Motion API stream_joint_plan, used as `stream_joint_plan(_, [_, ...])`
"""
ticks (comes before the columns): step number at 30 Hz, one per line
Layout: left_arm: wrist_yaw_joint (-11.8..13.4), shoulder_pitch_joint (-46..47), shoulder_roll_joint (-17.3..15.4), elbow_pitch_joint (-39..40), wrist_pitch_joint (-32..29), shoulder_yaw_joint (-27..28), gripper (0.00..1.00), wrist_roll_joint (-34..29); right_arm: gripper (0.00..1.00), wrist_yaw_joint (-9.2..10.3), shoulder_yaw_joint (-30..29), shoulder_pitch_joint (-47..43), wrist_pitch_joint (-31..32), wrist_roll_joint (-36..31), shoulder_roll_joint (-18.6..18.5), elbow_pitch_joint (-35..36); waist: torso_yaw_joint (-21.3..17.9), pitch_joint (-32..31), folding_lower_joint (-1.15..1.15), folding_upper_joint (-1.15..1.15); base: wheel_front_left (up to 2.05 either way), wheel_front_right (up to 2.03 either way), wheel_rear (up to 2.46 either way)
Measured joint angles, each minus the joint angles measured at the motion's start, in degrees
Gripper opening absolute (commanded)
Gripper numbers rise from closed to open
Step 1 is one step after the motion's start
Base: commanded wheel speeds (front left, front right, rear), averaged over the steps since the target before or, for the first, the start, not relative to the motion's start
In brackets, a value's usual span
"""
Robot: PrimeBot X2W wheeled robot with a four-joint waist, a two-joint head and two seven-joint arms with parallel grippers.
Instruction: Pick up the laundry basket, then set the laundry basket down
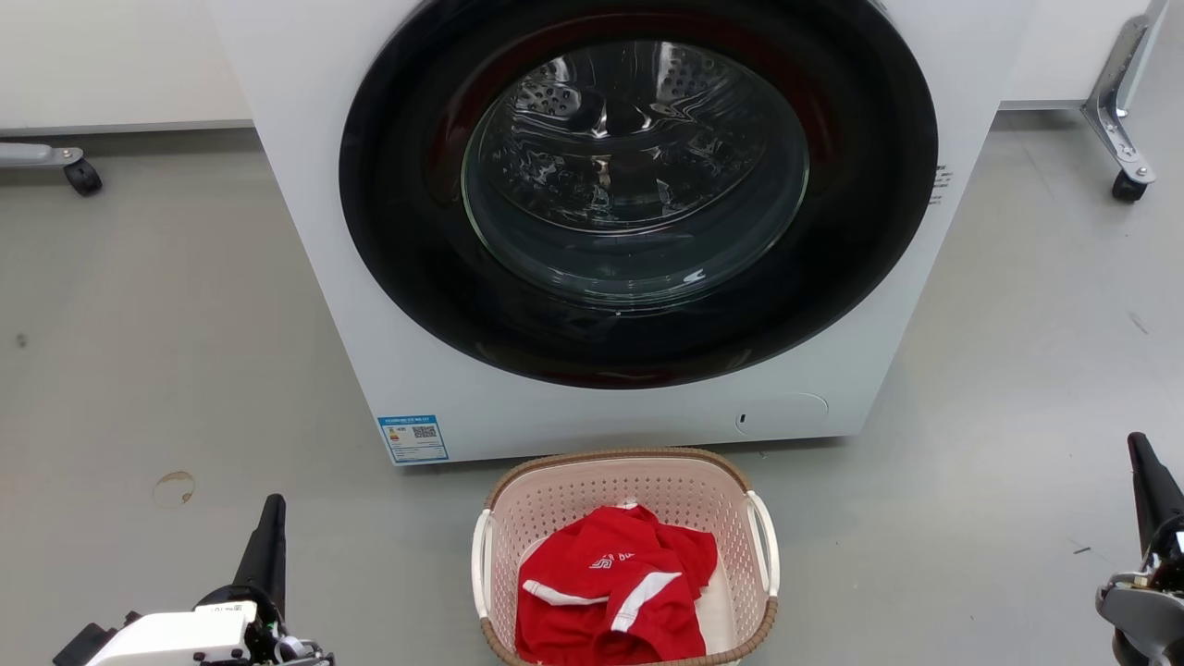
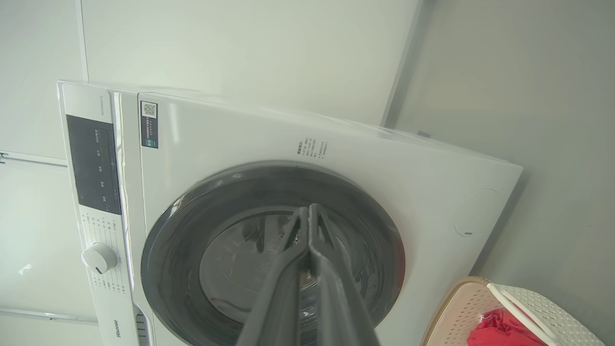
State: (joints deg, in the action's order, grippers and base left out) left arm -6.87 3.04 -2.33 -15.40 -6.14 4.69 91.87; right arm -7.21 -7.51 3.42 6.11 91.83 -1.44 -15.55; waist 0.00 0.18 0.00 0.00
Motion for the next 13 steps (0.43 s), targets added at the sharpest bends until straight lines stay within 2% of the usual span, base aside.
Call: stream_joint_plan(13, [0.00,0.00,0.05,0.00,0.00,0.02,0.00,0.00,0.00,0.00,0.00,0.00,0.00,0.00,0.00,0.00,0.00,0.00,0.00,0.00,0.00,0.00,0.00])
